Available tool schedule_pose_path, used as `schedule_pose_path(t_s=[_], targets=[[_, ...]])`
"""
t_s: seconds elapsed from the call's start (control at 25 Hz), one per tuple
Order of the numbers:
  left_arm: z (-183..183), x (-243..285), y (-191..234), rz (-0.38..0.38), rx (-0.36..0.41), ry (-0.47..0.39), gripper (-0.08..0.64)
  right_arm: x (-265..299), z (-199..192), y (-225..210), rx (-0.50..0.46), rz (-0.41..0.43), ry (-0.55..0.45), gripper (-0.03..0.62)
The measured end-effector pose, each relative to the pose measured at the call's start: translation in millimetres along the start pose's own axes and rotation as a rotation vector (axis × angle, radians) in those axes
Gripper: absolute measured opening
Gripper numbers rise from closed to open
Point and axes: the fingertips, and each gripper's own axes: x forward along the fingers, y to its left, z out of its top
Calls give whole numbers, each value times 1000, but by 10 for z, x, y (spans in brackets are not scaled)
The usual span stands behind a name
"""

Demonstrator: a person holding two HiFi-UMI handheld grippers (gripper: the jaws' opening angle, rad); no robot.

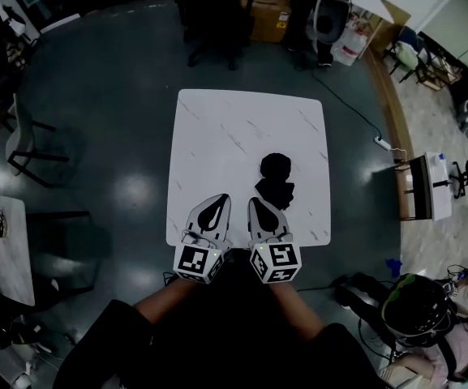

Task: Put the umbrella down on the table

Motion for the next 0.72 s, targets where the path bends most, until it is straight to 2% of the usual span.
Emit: schedule_pose_path(t_s=[0.24,0.72], targets=[[-23,-202,-19,-25,31,-1,8,-209,95,282,-68,-49,-99,21],[96,-301,49,-51,87,-24,8,-181,171,547,-136,-55,-121,17]])
